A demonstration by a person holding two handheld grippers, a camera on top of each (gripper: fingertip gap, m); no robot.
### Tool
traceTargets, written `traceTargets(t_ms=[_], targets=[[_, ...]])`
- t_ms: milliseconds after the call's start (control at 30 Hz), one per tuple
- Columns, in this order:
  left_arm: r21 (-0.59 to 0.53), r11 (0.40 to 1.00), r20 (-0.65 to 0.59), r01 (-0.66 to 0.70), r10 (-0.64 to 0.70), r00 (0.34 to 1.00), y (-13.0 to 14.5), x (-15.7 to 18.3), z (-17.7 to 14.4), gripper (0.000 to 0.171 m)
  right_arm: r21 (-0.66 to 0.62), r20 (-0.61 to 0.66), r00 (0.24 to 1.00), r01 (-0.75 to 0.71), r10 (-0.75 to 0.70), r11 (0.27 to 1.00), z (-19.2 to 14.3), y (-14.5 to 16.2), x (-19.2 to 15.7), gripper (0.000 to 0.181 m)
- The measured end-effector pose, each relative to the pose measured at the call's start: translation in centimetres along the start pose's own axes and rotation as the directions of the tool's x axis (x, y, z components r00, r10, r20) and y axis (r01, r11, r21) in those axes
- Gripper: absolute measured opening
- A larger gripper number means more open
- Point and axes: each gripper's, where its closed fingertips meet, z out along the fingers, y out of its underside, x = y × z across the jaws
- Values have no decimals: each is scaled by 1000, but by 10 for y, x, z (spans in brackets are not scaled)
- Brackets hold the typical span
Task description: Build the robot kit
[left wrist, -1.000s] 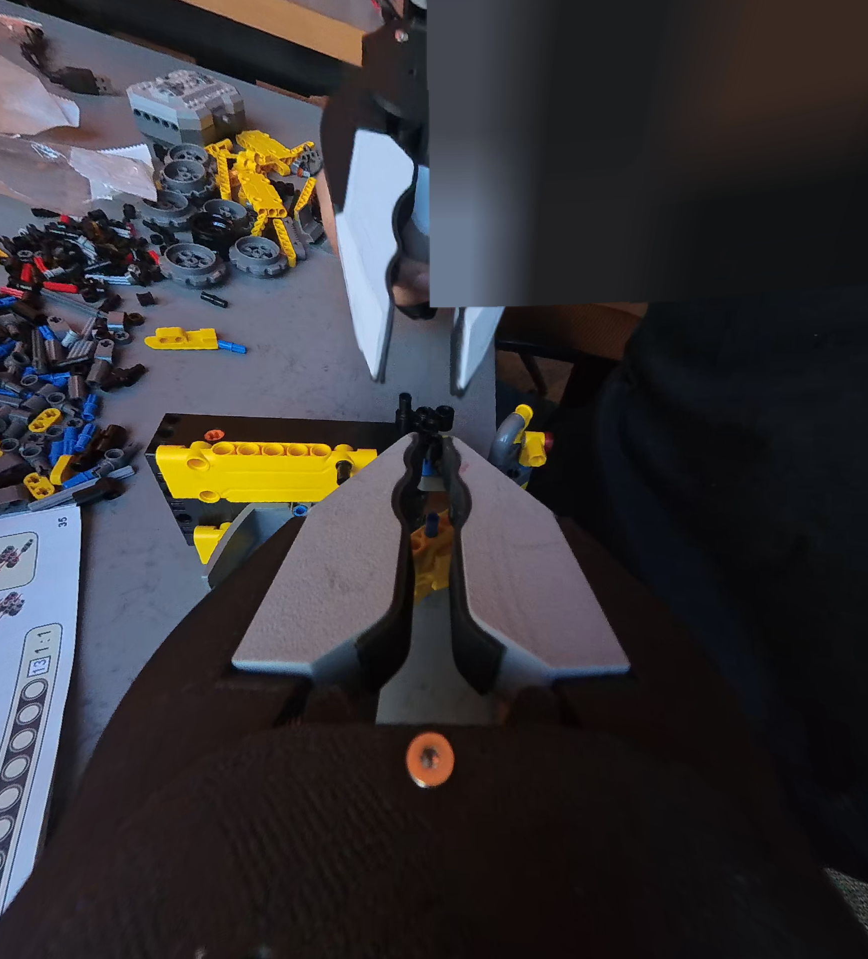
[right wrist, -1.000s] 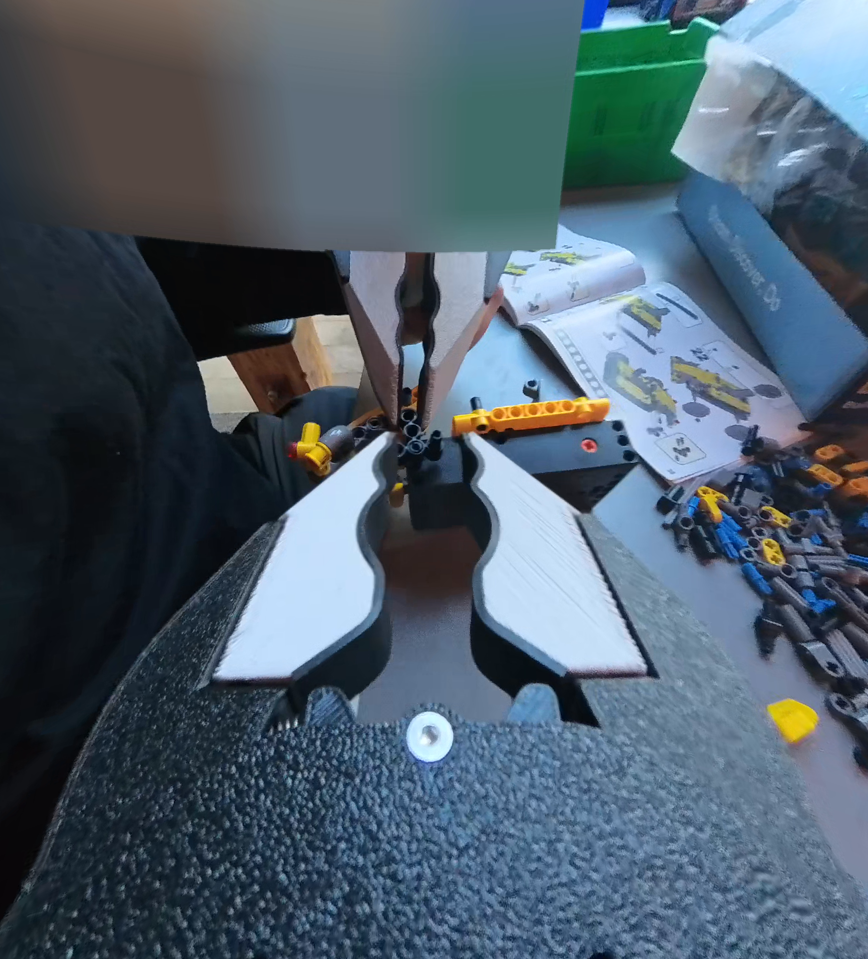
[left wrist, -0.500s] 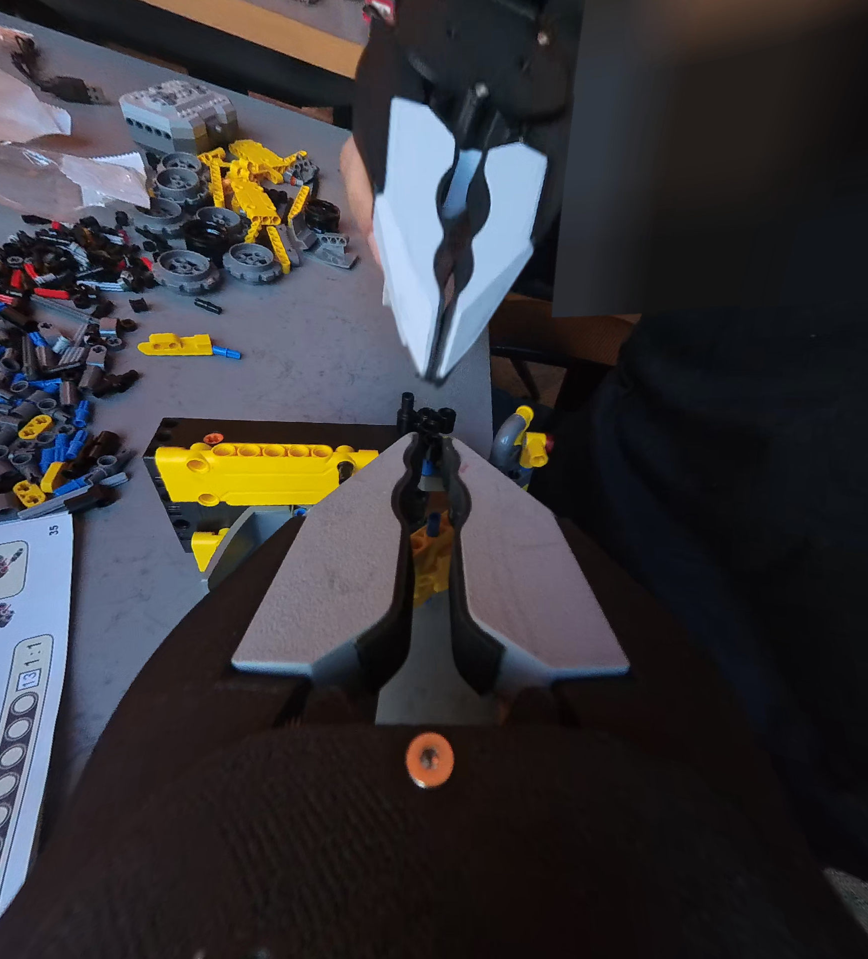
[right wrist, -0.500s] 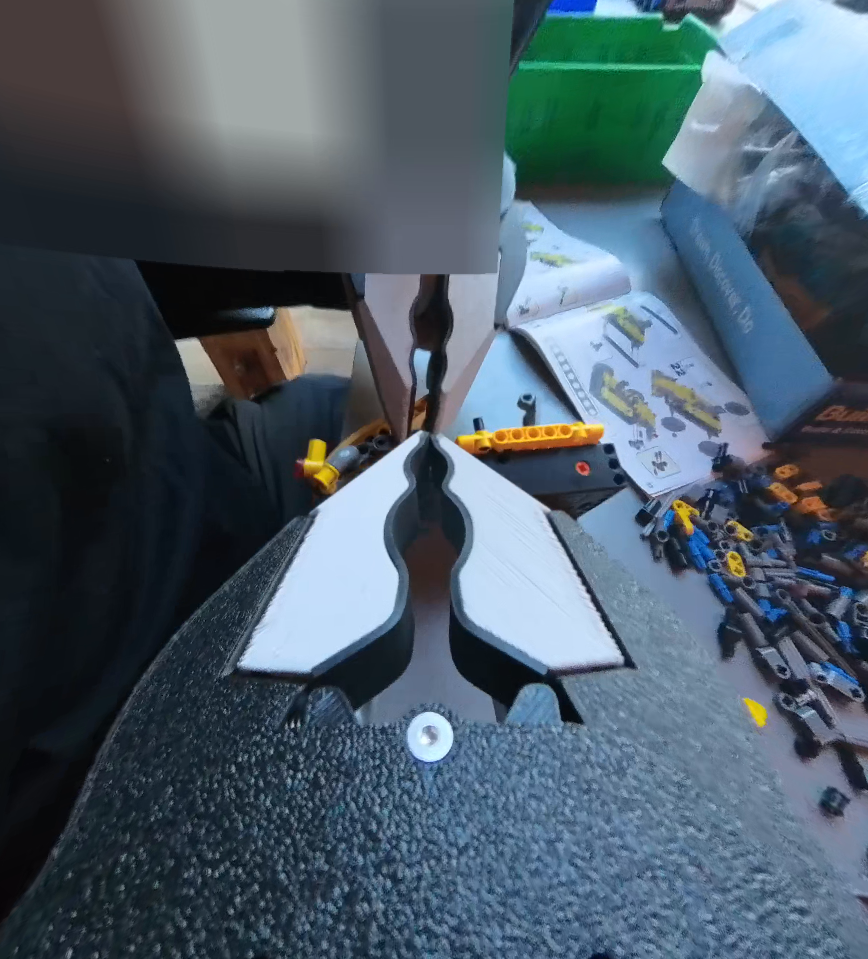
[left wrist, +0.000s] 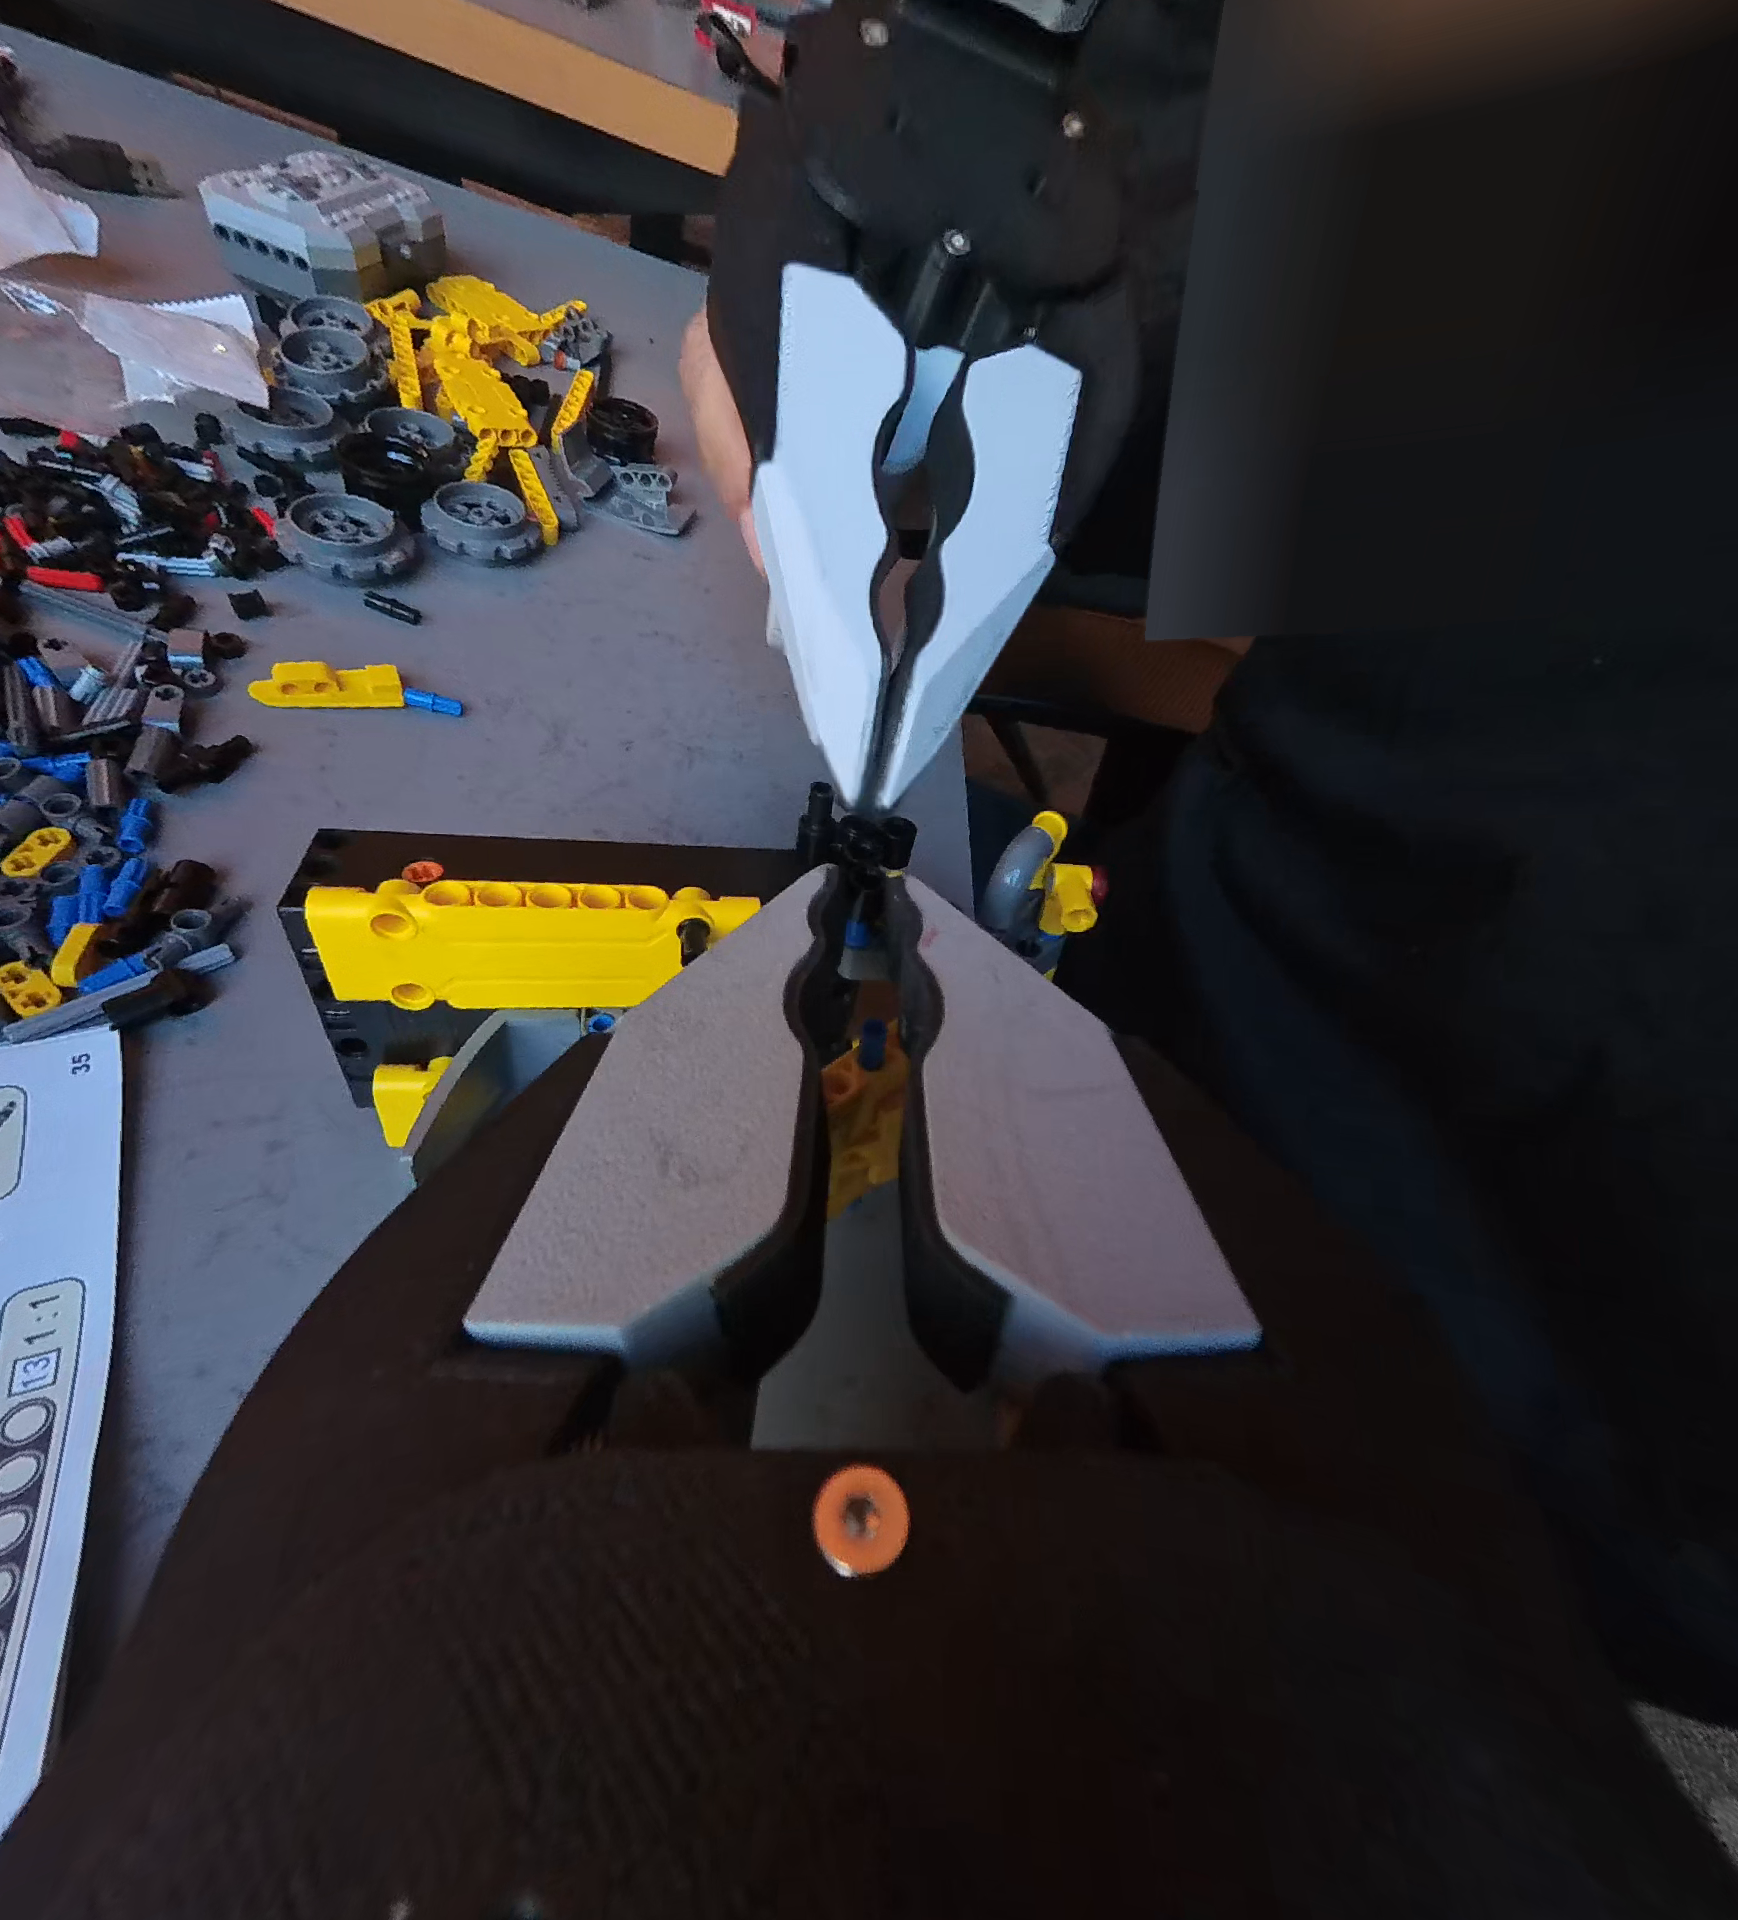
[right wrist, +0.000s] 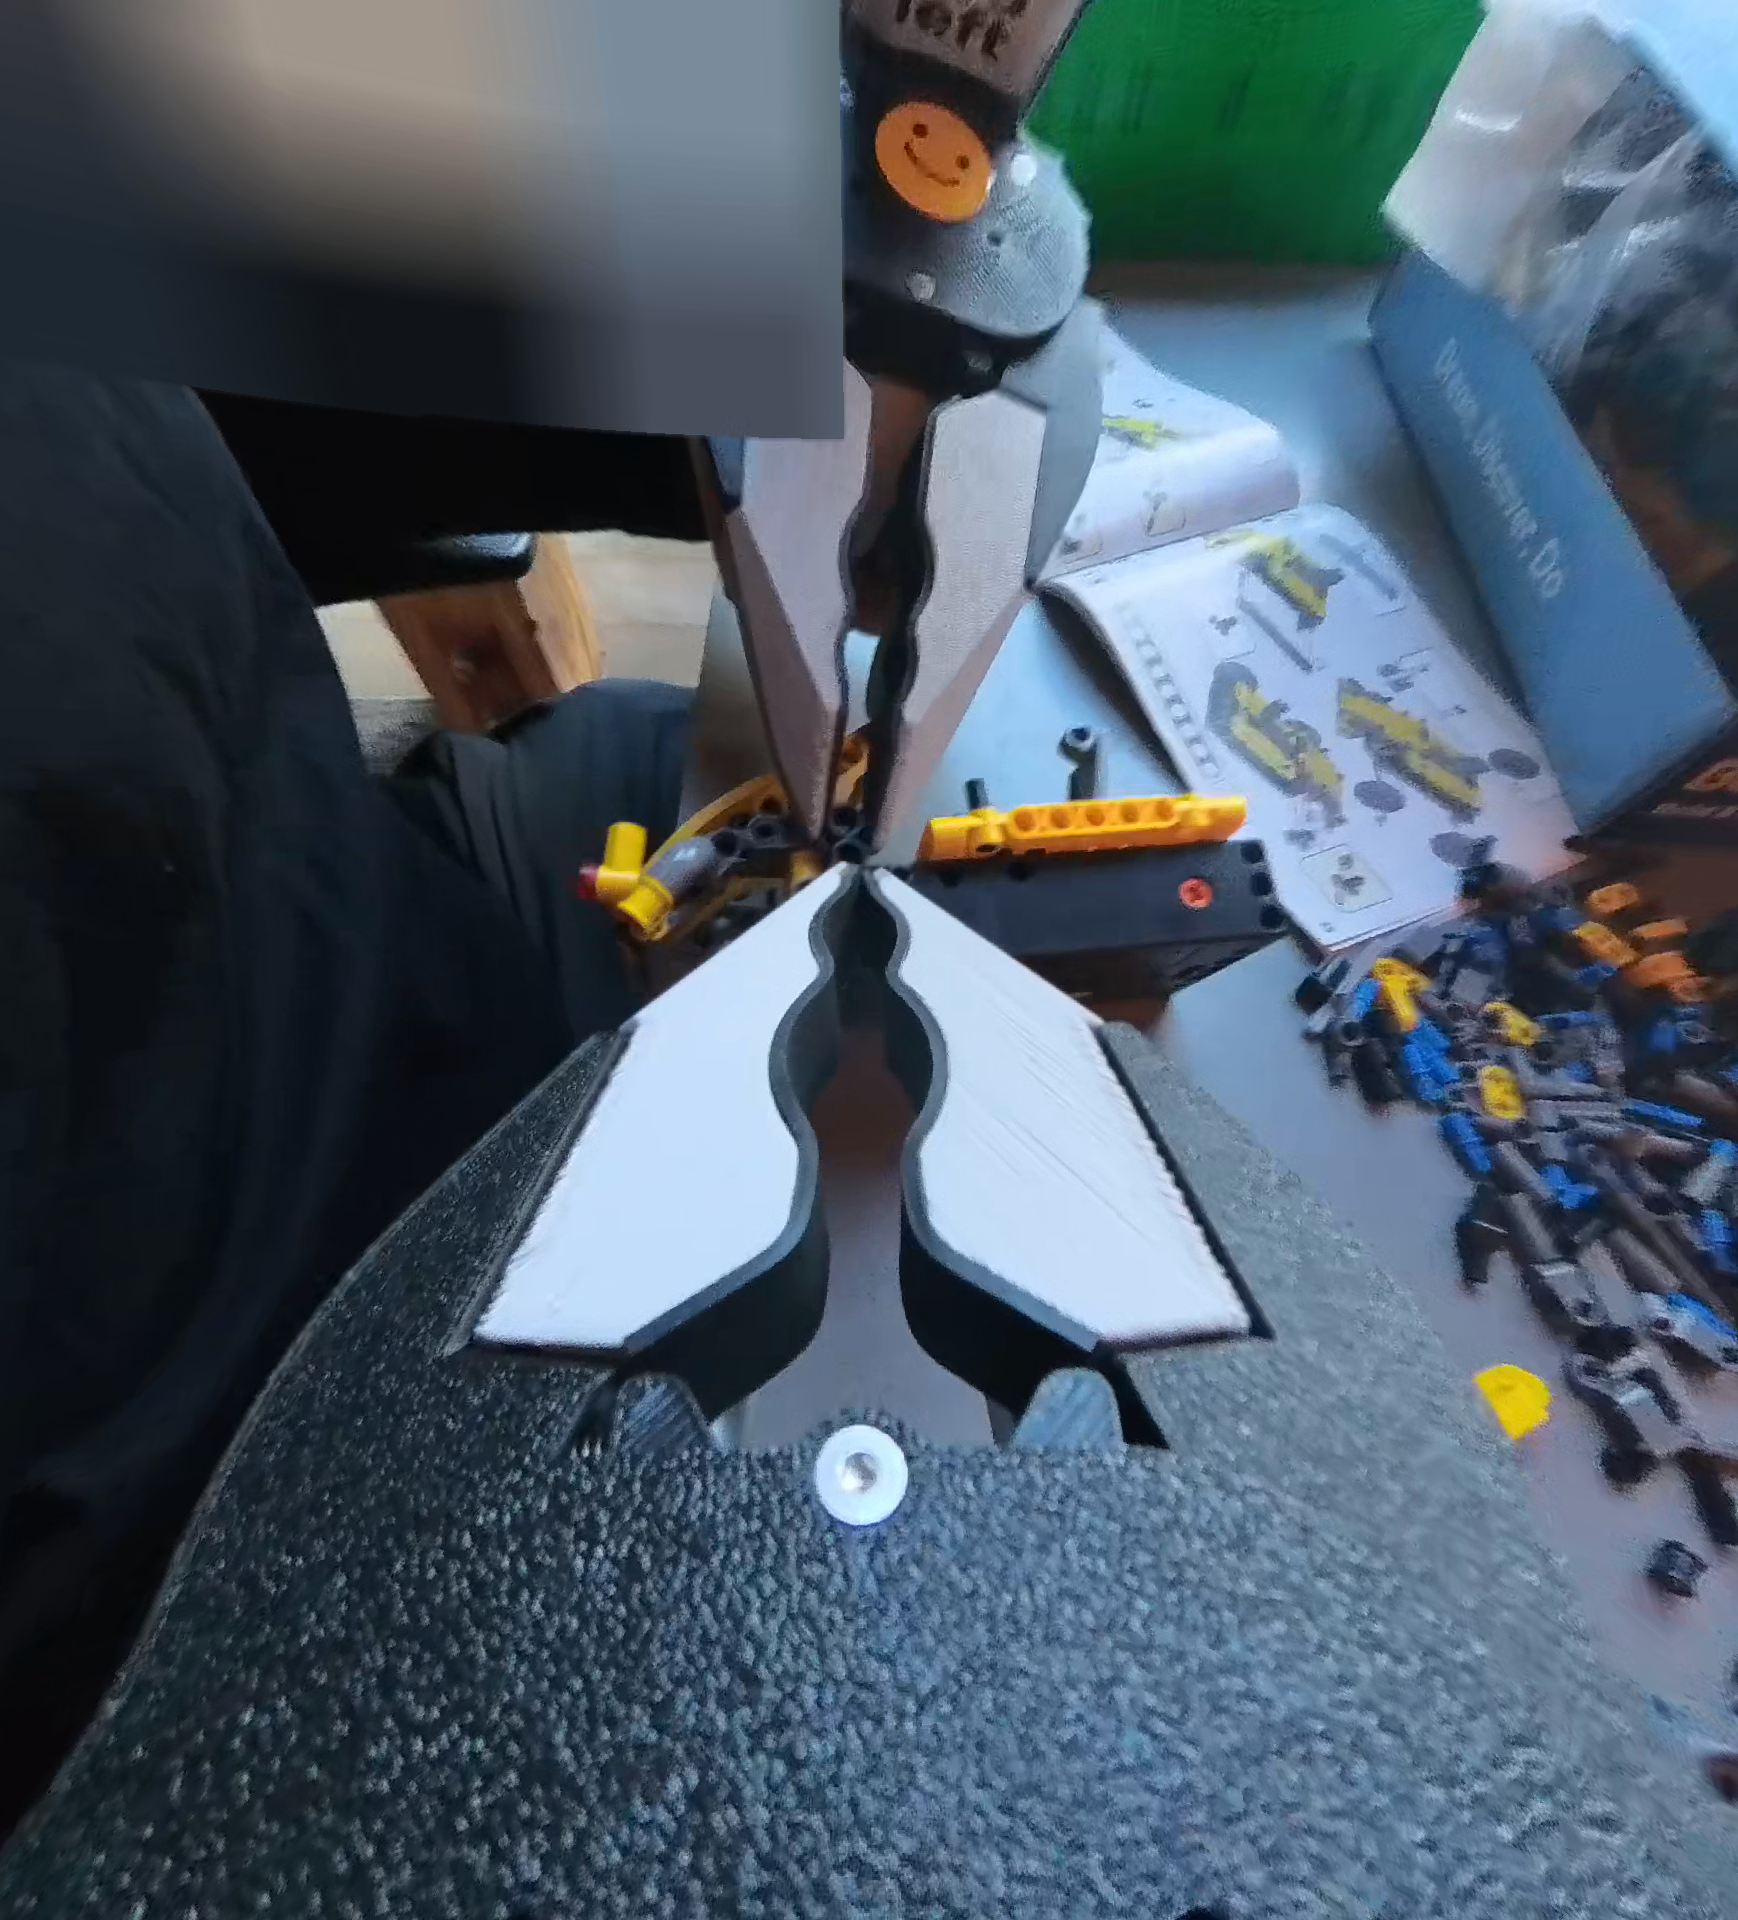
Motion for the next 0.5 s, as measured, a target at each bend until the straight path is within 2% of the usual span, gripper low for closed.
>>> traceTargets(t_ms=[67, 167, 500], targets=[[-2, 1000, -1, -2, 2, 1000, 0, 0, 1, 4, 42, 0, 1000, 0, 0, 999, -4, -10, -1, 0], [0, 1000, -6, 0, 0, 1000, 0, 0, 1, 4, -18, 11, 1000, 8, -8, 1000, 5, 4, -4, 0], [2, 1000, -15, -2, 2, 1000, 1, 1, 0, 4, 70, 35, 992, -120, 118, 990, 3, 1, -5, 0]])
